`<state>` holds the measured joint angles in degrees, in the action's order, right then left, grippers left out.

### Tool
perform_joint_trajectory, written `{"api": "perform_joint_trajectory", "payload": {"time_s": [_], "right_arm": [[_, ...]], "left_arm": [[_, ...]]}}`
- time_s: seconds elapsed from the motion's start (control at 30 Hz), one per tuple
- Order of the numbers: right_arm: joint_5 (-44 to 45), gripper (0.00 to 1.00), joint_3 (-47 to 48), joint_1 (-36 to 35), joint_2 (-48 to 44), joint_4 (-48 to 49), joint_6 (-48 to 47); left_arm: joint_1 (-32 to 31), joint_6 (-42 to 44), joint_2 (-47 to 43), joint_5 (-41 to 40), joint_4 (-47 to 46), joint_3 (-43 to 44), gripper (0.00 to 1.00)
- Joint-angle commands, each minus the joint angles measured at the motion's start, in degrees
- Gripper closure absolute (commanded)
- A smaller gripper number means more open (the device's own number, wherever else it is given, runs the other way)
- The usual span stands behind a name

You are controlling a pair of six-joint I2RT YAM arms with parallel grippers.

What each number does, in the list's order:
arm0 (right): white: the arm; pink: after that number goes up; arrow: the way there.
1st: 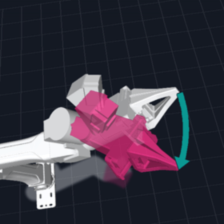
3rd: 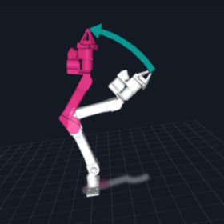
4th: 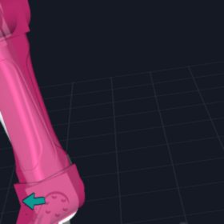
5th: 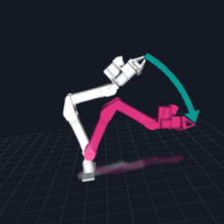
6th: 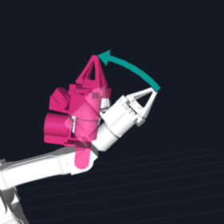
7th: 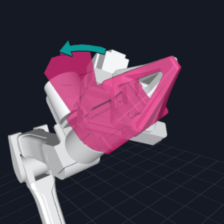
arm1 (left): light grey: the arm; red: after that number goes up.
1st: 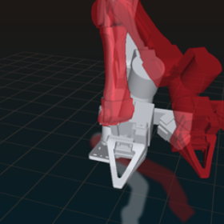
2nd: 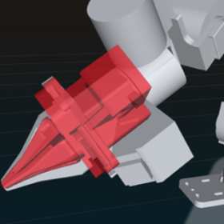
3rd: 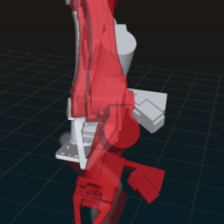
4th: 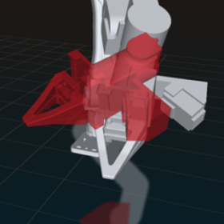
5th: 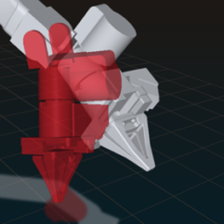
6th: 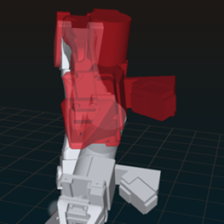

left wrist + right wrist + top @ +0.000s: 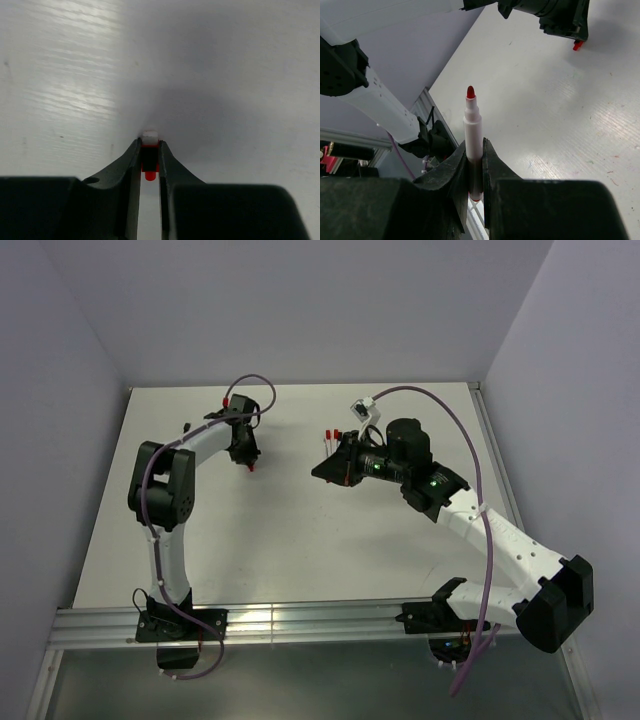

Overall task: Insert the pens into the pen caps
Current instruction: Insert the pen cap onto the pen.

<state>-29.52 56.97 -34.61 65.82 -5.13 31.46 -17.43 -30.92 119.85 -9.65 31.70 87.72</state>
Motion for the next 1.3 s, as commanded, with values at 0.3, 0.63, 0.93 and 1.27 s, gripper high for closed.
{"api": "perform_joint_trajectory", "payload": {"time_s": [0.3, 0.63, 0.93, 1.27], "right_arm": [[-10.20, 1.00, -2.47, 0.25, 3.34, 13.81, 4.65], [-9.77, 1.00, 1.99, -0.81, 5.10, 18.14, 5.63], [-8.80, 1.00, 9.11, -0.72, 8.26, 15.59, 5.71], [-8.63, 1.00, 13.25, -0.72, 10.91, 13.65, 5.10]], "left_arm": [[-0.32, -16.26, -25.34, 37.58, -35.50, -13.01, 1.00], [-0.24, -30.94, -33.10, 47.43, -60.77, -19.25, 1.00], [-0.24, -38.94, -36.97, 49.55, -81.88, -24.53, 1.00], [-0.76, -40.54, -37.94, 52.45, -84.44, -22.60, 1.00]]}}
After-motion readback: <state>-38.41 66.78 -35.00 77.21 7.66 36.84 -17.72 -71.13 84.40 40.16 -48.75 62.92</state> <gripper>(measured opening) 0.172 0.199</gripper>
